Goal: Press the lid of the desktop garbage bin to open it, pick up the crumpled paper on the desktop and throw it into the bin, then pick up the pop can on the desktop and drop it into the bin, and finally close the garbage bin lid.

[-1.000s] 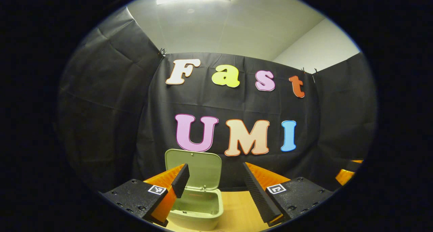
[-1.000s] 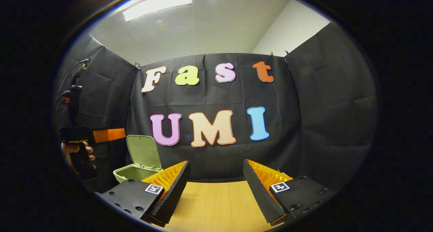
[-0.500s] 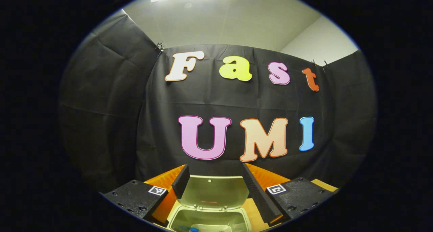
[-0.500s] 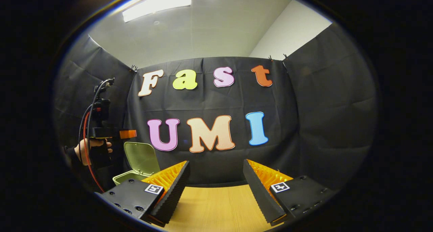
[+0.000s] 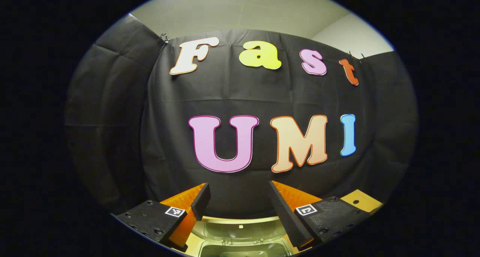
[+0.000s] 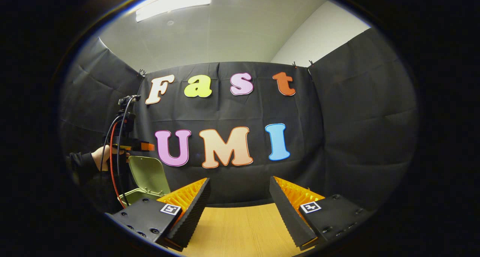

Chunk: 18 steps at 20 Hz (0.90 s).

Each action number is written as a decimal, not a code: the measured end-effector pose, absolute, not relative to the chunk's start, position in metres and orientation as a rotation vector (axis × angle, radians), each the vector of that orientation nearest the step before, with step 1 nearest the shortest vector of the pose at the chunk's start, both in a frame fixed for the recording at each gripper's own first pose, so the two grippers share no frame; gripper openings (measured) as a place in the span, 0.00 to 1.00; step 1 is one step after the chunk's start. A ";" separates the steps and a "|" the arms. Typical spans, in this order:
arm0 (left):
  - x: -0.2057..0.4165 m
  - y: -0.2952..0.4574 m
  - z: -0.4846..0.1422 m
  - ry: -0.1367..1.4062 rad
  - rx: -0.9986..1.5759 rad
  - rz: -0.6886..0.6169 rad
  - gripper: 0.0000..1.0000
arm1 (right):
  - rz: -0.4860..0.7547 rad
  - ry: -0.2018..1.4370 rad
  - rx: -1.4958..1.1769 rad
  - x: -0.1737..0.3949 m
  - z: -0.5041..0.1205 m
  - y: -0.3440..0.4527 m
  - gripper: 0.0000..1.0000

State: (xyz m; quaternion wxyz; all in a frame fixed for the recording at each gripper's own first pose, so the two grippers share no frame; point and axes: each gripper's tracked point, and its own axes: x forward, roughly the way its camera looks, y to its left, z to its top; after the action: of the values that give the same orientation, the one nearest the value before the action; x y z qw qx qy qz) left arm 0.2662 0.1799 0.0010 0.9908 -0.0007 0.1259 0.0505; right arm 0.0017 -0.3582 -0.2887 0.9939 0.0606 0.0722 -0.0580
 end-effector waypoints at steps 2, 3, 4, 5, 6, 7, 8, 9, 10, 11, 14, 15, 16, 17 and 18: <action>0.269 0.173 -0.015 0.311 0.000 0.075 0.92 | -0.118 0.150 0.123 0.004 -0.293 -0.358 0.99; 0.271 0.173 -0.022 0.340 -0.003 0.073 0.91 | -0.117 0.153 0.126 0.005 -0.295 -0.357 0.99; 0.269 0.174 -0.030 0.372 -0.011 0.077 0.91 | -0.117 0.158 0.127 0.006 -0.298 -0.357 0.99; 0.262 0.174 -0.033 0.394 -0.018 0.084 0.94 | -0.114 0.164 0.129 0.006 -0.299 -0.357 0.99; 0.261 0.176 -0.027 0.378 -0.028 0.084 0.96 | -0.113 0.164 0.130 0.005 -0.301 -0.358 0.99; 0.256 0.174 -0.030 0.391 -0.041 0.086 0.96 | -0.112 0.164 0.129 0.005 -0.301 -0.359 0.99; 0.247 0.174 -0.035 0.416 -0.057 0.090 0.96 | -0.108 0.167 0.129 0.005 -0.303 -0.359 0.99; 0.239 0.175 -0.033 0.409 -0.059 0.094 0.96 | -0.105 0.169 0.131 0.005 -0.304 -0.359 0.99; 0.231 0.173 -0.033 0.409 -0.079 0.093 0.92 | -0.101 0.174 0.138 0.006 -0.307 -0.359 0.99; 0.220 0.173 -0.033 0.412 -0.094 0.100 0.90 | -0.097 0.180 0.147 0.006 -0.309 -0.359 0.99; 0.182 0.172 -0.058 0.456 -0.127 0.126 0.92 | -0.080 0.201 0.170 0.006 -0.317 -0.356 0.98; 0.169 0.171 -0.068 0.463 -0.122 0.136 0.90 | -0.074 0.206 0.173 0.006 -0.319 -0.354 0.98; 0.157 0.171 -0.078 0.471 -0.113 0.139 0.92 | -0.069 0.210 0.172 0.006 -0.320 -0.352 0.98; 0.145 0.168 -0.088 0.476 -0.108 0.136 0.92 | -0.062 0.215 0.173 0.006 -0.322 -0.349 0.97; 0.135 0.165 -0.099 0.484 -0.108 0.134 0.92 | -0.054 0.219 0.173 0.006 -0.323 -0.346 0.97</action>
State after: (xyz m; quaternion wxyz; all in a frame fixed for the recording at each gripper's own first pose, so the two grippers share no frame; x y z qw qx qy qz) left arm 0.1354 0.1646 -0.0987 0.9672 -0.0533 0.2394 0.0663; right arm 0.0058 -0.3462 -0.3231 0.9899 0.0864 0.1093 -0.0268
